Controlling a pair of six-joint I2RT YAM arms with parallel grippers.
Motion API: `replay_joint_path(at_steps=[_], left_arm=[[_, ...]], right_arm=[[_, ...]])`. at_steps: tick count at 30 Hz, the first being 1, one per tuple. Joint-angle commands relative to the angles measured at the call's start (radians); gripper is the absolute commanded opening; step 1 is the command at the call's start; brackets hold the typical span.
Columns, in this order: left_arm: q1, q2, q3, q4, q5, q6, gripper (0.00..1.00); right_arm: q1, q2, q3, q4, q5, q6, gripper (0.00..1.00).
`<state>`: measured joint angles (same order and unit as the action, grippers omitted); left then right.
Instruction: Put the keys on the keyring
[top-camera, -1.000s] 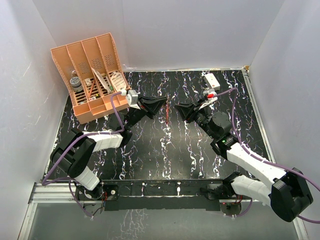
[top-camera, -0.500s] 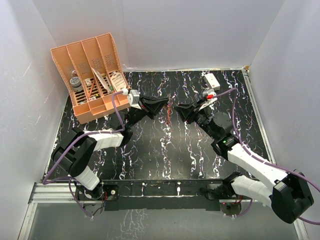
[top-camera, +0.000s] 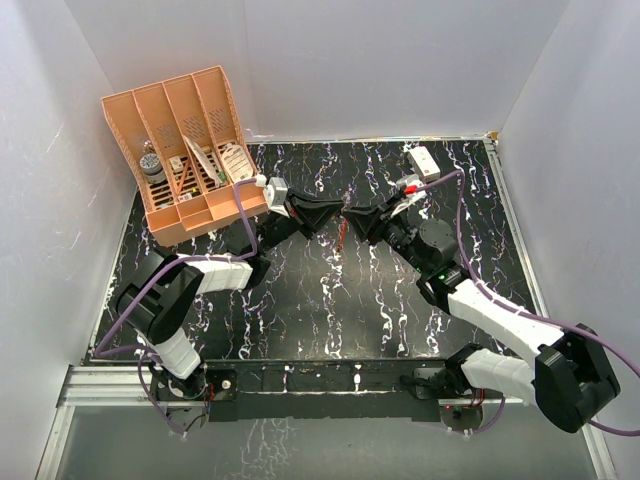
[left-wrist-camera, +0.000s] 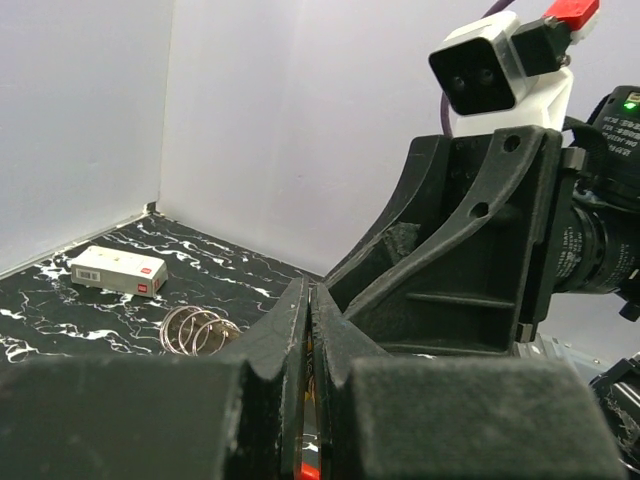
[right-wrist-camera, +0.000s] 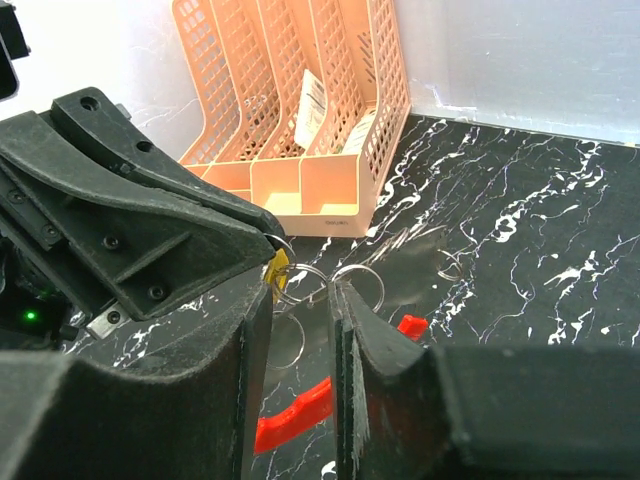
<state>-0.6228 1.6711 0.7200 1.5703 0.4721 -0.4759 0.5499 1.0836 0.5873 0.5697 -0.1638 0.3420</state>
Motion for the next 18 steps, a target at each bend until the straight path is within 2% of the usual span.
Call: replay_joint_path(at_steps=[1, 18], left_arm=[[0.004, -0.02, 0.036, 0.161, 0.023, -0.019, 0.0], [0.005, -0.04, 0.038, 0.174, 0.037, -0.029, 0.0]], right_arm=[[0.005, 0.017, 0.055, 0.079, 0.0, -0.007, 0.26], [0.005, 0.054, 0.047, 0.107, 0.035, -0.006, 0.24]])
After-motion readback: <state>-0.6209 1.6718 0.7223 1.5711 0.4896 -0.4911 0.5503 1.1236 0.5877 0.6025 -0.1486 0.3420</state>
